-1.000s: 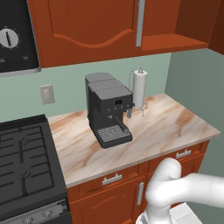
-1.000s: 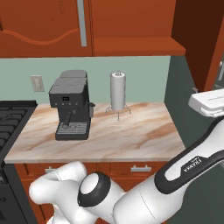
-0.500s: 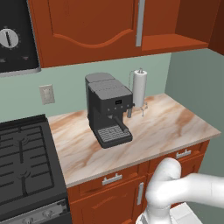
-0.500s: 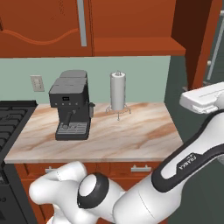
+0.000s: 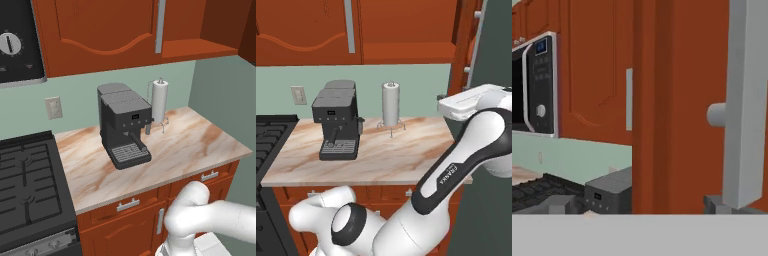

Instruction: Open the cabinet. Pick the bar soap and place it next to the sink. Then close the cabinet.

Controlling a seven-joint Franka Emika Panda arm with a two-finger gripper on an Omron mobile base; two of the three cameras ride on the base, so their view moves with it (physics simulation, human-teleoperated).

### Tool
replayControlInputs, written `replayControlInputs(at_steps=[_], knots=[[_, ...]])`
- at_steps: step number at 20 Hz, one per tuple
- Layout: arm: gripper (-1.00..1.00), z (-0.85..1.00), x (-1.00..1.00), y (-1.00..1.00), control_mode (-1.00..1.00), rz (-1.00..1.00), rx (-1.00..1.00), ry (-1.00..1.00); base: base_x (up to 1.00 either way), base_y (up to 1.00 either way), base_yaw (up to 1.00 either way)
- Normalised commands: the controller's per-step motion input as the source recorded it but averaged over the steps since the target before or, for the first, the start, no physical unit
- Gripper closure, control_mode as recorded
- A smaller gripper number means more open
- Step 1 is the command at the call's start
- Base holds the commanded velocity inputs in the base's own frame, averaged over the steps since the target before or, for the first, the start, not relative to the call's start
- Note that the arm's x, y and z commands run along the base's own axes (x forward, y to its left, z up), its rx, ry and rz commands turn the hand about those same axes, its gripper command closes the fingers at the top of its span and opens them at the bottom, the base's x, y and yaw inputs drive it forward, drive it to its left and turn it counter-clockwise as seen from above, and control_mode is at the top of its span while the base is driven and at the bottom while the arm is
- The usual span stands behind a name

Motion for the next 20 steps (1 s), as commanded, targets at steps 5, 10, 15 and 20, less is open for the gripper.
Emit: replayControlInputs(at_steps=[5, 10, 15, 20], knots=[[-1.0, 0.02, 0.01, 0.84, -1.0, -0.03, -0.08, 0.0, 0.0, 0.0, 0.0], [-1.0, 0.0, 0.08, 0.9, -1.0, -0.04, -0.07, -0.03, 0.0, 0.0, 0.0], [-1.0, 0.0, 0.16, 0.82, -1.0, -0.04, -0.02, -0.08, 0.0, 0.0, 0.0], [-1.0, 0.0, 0.34, 0.7, -1.0, -0.05, 0.0, -0.13, 0.0, 0.0, 0.0]])
